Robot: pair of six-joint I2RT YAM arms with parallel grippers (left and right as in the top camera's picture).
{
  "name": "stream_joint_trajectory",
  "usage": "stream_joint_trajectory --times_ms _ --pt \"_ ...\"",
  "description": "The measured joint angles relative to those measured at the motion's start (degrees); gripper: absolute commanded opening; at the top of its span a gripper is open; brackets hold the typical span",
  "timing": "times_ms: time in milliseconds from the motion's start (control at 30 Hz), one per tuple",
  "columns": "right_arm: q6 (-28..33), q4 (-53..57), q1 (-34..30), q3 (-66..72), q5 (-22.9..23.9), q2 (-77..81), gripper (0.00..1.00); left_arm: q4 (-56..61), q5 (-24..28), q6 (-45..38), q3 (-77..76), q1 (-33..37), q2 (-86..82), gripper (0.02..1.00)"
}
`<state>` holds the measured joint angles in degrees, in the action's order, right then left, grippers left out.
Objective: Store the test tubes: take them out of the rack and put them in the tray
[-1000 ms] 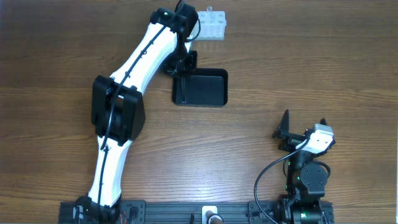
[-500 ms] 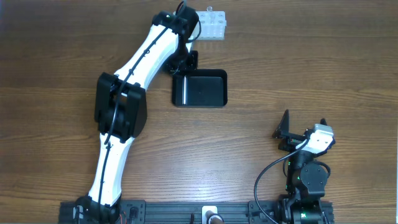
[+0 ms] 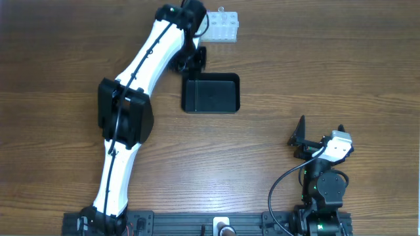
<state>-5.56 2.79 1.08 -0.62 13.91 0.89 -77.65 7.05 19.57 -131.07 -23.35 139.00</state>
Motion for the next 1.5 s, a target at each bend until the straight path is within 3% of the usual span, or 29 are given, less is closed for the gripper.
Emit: stream_joint_trajectory --times_ms 100,333,733,1500 --pt "-0.02 0.0 0.0 0.0 -0.02 0.0 0.991 0.74 -1.01 0.17 -6.58 -0.17 0.0 0.601" --pt "0.0 0.0 0.0 0.0 0.0 0.02 0.991 13.49 -10.69 0.22 -15.65 -0.17 -0.31 0.774" --pt "0.0 0.0 0.0 0.0 -0.02 0.0 0.989 28.24 -16.52 -5.11 -15.76 1.57 1.2 0.787" --pt "-0.02 0.0 0.0 0.0 -0.02 0.0 0.993 32.26 -15.89 -6.75 -15.8 1.57 8.79 0.781"
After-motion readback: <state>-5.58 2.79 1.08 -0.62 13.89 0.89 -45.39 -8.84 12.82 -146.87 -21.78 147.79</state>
